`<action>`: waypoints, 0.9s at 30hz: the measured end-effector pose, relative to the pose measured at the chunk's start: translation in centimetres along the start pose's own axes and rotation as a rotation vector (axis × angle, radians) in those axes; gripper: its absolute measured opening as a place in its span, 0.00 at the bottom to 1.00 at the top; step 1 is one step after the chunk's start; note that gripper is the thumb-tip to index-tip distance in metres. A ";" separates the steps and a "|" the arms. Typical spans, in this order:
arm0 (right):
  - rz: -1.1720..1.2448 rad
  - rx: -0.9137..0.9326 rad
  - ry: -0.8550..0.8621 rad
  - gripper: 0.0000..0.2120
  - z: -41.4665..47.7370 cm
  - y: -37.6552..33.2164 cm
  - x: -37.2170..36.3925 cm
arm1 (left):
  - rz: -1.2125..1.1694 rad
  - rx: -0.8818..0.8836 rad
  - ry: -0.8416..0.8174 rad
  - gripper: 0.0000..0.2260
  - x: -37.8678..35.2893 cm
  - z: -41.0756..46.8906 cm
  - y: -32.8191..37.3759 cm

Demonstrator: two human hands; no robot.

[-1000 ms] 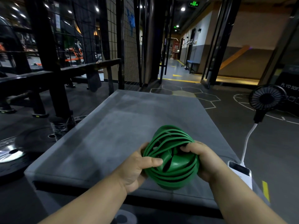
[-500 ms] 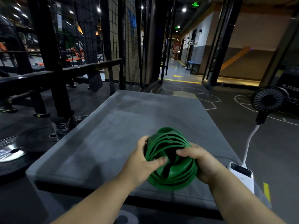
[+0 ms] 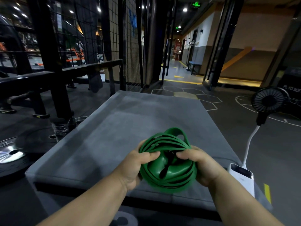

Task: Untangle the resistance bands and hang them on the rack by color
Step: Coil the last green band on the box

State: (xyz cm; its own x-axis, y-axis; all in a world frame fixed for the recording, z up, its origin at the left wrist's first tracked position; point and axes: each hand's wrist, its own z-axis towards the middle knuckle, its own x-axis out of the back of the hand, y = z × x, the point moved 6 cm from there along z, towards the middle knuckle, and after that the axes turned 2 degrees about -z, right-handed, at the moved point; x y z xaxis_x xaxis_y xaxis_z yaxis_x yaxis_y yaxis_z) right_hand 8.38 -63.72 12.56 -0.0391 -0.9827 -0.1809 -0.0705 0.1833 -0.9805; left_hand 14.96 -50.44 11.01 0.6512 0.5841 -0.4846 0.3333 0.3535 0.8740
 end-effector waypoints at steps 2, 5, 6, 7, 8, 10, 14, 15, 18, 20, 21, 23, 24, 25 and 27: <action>0.002 0.010 -0.015 0.30 -0.2 -0.2 0.0 | 0.030 0.004 -0.068 0.32 0.0 -0.1 0.2; -0.030 0.021 -0.080 0.27 -0.6 -0.4 -0.5 | 0.237 0.030 -0.187 0.37 -0.4 -0.5 0.6; -0.047 0.017 -0.092 0.26 -0.6 -0.5 -0.6 | 0.329 0.037 -0.205 0.37 -0.6 -0.7 0.6; -0.062 0.013 -0.102 0.26 -0.7 -0.5 -0.6 | 0.394 0.044 -0.202 0.37 -0.6 -0.8 0.7; -0.072 0.010 -0.110 0.26 -0.7 -0.5 -0.6 | 0.428 0.050 -0.187 0.39 -0.6 -0.9 0.8; -0.086 0.009 -0.116 0.26 -0.7 -0.7 -0.7 | 0.447 0.032 -0.180 0.46 -0.5 -1.0 1.3; -0.150 0.014 -0.082 0.25 -0.5 -1.1 -0.5 | 0.514 -0.038 -0.209 0.51 -0.6 -1.1 2.6; -0.166 0.012 -0.078 0.26 -0.5 -1.1 -0.5 | 0.534 -0.047 -0.213 0.51 -0.6 -1.2 2.7; -0.205 0.011 -0.095 0.31 -0.4 -1.1 -1.0 | 0.491 -0.037 -0.245 0.49 -0.8 -1.3 2.2; -0.194 0.013 -0.111 0.33 -0.4 -1.1 -1.3 | 0.379 -0.022 -0.280 0.49 -0.8 -1.2 1.9; -0.188 0.008 -0.117 0.35 -0.4 -1.1 -1.3 | 0.328 -0.007 -0.291 0.49 -0.7 -1.2 1.8; -0.194 -0.001 -0.141 0.36 -0.4 -0.9 -1.3 | 0.292 0.023 -0.329 0.50 -0.5 -1.2 1.7; -0.193 -0.001 -0.162 0.36 -0.4 -0.9 -1.5 | 0.290 0.035 -0.359 0.49 -0.6 -1.2 1.6; -0.187 0.002 -0.187 0.36 -0.5 -0.9 -1.7 | 0.283 0.037 -0.383 0.48 -0.8 -1.2 1.5; -0.147 0.011 -0.218 0.33 -0.5 -0.9 -2.1 | 0.246 0.018 -0.387 0.43 -1.1 -1.1 1.4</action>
State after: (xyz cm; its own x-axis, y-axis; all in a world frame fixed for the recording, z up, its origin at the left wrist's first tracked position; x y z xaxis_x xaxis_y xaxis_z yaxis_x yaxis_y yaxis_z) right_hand 8.04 -61.83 13.91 0.1861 -0.9814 -0.0475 -0.0489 0.0390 -0.9980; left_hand 13.94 -49.80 12.69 0.9180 0.3321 -0.2166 0.1466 0.2233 0.9637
